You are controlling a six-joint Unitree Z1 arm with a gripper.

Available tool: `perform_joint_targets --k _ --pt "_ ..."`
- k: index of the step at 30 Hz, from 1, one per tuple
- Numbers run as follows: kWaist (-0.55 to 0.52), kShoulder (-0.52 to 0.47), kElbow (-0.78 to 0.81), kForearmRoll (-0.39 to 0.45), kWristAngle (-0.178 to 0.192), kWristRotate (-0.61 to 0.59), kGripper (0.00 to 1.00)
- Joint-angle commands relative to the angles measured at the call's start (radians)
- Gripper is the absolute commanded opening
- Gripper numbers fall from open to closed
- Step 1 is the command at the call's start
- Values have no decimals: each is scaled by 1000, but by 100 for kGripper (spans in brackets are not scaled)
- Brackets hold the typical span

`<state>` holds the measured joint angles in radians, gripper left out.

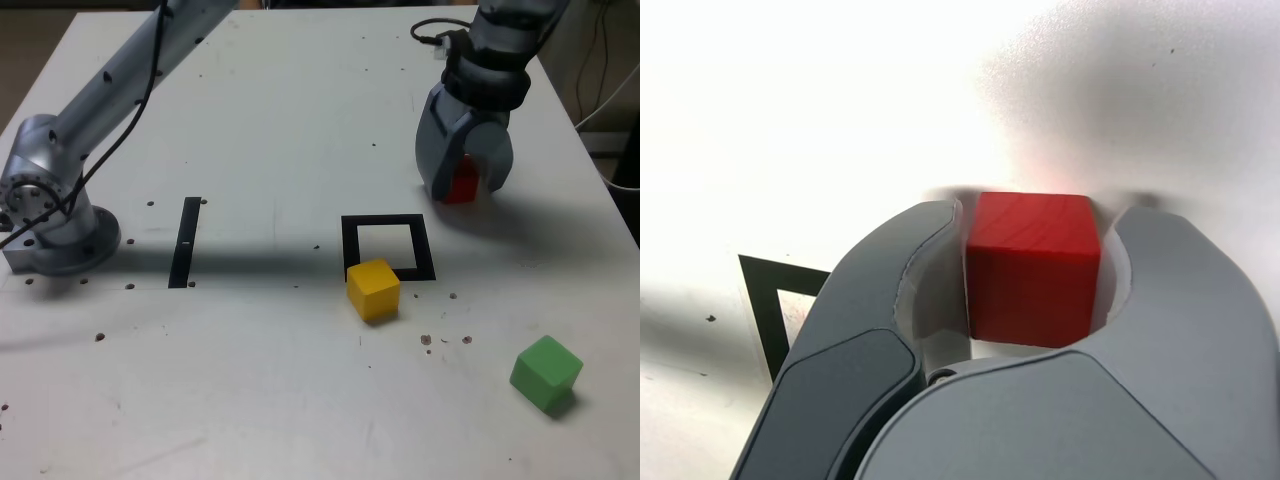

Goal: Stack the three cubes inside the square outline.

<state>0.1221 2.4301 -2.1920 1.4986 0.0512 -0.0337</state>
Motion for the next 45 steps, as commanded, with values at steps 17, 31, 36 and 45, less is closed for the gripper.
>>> perform_joint_targets --k 17,31,36,45 --pt "-59 -175 127 8 14 182 26" --pt "-125 -357 623 -238 0 97 25" --pt "-157 -407 712 -312 -18 5 24" --pt "-190 -423 740 -362 -40 -64 24"
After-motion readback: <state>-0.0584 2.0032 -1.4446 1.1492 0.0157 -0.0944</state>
